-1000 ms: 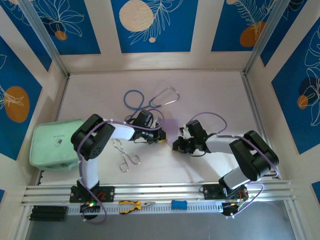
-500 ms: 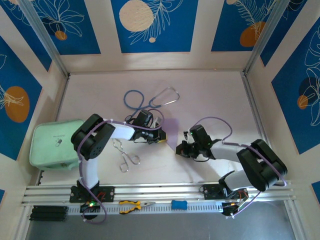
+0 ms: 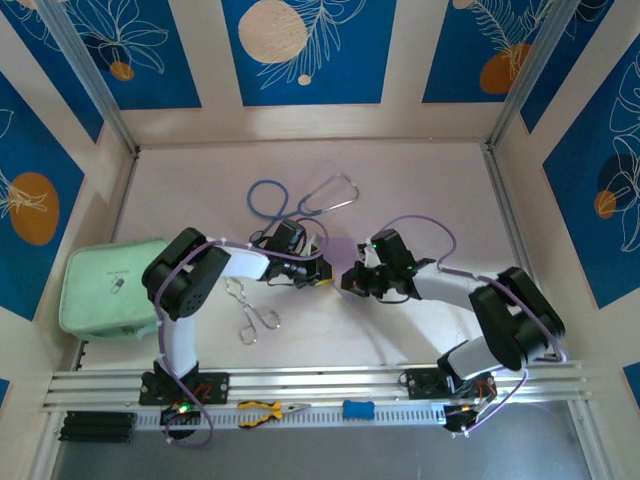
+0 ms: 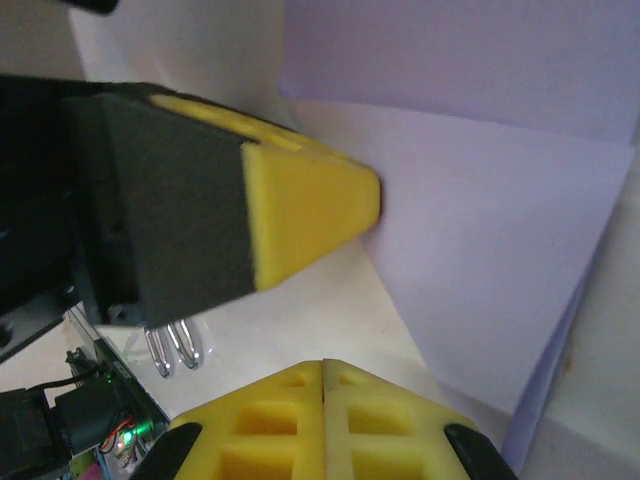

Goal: Fold a paper plane with a square sheet of paper (pick it up from the middle)
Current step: Third fold the triangle at the center of the table.

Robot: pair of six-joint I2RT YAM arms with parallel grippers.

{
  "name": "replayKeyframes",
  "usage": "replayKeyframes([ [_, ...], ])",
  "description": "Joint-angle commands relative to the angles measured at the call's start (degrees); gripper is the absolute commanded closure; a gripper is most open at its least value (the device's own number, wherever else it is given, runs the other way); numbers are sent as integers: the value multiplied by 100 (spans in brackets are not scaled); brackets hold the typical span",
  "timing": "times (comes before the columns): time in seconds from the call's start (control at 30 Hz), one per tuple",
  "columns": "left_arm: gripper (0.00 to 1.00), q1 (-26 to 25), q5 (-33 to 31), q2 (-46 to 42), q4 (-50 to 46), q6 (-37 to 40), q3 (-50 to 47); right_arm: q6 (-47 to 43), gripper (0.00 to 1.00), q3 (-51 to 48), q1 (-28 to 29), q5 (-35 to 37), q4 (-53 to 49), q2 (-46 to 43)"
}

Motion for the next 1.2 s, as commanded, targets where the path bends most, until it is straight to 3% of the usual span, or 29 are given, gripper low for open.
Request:
replayKeyframes([
  [0.0,100,-21,-209,242,-304,44,-111,-18,93,179,2,-71,-123,320],
  [0.43,100,-29,-36,-50,-93,63,-9,160,95,-523,-112,-42,189,611],
  [0.57,95,-154,-108,-337,-166,-4,85,187,95,-556,-123,-52,233,598],
  [0.9,97,-566,-711,-142,-868,-116,451,220,96,-603,-150,-58,270,600],
  [1.17,100,-417,-1218,77,-1203,-91,362,229,97,-669,-154,-60,303,591],
])
